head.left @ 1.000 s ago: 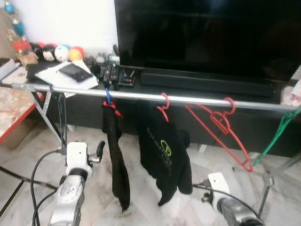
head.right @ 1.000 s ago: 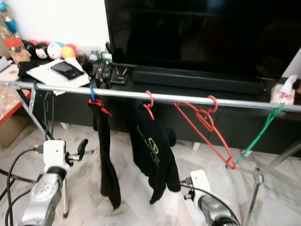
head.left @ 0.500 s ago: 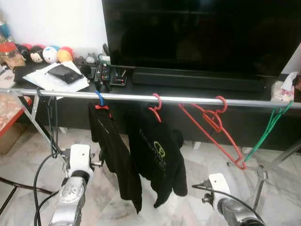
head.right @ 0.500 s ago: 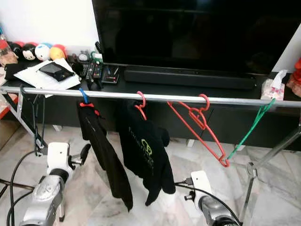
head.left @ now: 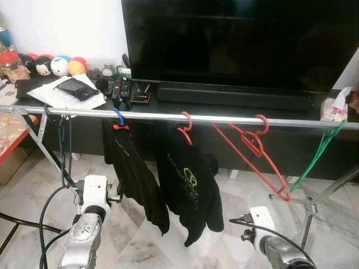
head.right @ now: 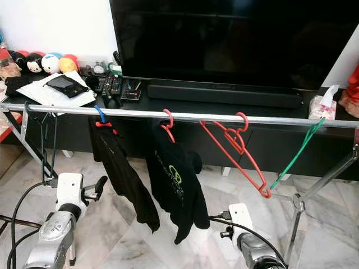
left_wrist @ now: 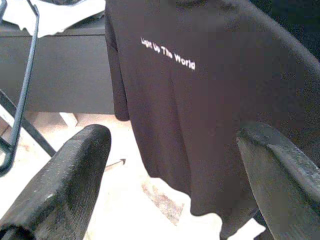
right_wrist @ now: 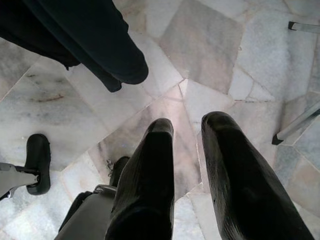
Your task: Hang hanger
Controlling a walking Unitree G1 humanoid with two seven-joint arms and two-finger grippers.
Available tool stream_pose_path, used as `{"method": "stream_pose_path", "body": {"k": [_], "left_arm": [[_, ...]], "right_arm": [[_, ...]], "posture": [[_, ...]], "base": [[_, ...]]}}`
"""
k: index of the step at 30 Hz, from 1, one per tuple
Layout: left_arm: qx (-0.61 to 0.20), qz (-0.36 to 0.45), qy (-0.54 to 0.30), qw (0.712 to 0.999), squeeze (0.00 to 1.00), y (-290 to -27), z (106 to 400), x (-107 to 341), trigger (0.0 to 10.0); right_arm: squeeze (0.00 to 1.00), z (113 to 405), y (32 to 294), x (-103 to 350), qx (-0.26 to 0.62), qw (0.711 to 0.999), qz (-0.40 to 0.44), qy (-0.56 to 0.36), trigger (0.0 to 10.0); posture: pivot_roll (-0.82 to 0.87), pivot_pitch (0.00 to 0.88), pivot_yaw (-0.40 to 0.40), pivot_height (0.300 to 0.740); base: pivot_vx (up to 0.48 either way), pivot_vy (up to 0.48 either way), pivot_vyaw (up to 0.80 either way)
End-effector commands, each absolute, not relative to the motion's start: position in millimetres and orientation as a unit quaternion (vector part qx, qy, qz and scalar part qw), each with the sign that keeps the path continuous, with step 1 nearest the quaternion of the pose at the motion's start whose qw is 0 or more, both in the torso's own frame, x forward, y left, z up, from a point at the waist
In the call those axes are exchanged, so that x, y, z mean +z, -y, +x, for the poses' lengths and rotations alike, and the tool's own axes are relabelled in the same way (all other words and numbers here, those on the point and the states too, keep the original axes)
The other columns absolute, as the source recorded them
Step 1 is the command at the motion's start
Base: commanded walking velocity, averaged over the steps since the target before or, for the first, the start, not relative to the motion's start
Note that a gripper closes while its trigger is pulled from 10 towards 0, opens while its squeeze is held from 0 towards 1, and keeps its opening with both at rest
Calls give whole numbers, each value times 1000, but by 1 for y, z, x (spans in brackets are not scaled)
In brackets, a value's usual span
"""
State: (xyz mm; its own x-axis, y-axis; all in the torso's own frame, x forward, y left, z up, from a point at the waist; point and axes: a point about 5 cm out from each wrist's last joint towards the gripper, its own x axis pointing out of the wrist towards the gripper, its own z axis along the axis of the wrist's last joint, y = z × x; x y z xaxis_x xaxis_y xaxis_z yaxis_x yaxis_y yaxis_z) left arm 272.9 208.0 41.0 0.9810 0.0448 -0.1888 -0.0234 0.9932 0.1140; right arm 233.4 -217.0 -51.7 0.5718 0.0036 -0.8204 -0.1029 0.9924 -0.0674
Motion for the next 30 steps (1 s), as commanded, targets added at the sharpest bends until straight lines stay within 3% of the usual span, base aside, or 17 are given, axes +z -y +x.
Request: {"method": "stream_pose_path", "body": {"k": [1,6,7,8,9,16,17,18,19,20,30], "left_arm": [[16,61,-101,993,0,-207,274,40,10000],[16,59,-98,993,0,-206,275,40,10000],[16,59,-98,993,0,-206,275,41,10000],[16,59,-98,993,0,-206,275,41,10000],[17,59,-97,993,0,-206,275,41,10000],[16,58,-97,993,0,-206,275,40,10000],[16,58,-97,993,0,-206,275,40,10000],[15,58,-97,993,0,-205,275,40,10000],[15,58,-97,993,0,-205,275,40,10000],[14,58,-97,993,0,-204,275,40,10000],[4,47,-89,995,0,-200,275,42,10000]], "right_arm": [[0,234,219,-51,26,885,-55,-461,10000],[0,234,219,-51,26,886,-57,-459,10000],[0,234,219,-51,27,887,-55,-459,5294],[0,234,219,-51,27,887,-54,-458,5294],[0,234,219,-51,27,887,-52,-457,0],[0,234,219,-51,26,888,-54,-456,0],[0,234,219,-51,26,888,-56,-456,392],[0,234,219,-51,26,887,-58,-456,2235],[0,234,219,-50,26,887,-60,-457,2235],[0,234,219,-51,25,887,-60,-457,10000],[0,234,219,-51,25,886,-58,-460,10000]], "posture": [[-81,0,-47,740],[-82,0,-47,740],[-82,0,-47,740],[-82,0,-47,740],[-82,0,-47,740],[-82,0,-47,740],[-82,0,-47,740],[-82,0,-47,740],[-82,0,-47,740],[-82,0,-47,740],[-82,0,-48,740]], "base": [[0,0,0],[0,0,0],[0,0,0],[0,0,0],[0,0,0],[0,0,0],[0,0,0],[0,0,0],[0,0,0],[0,0,0],[-67,0,0]]}}
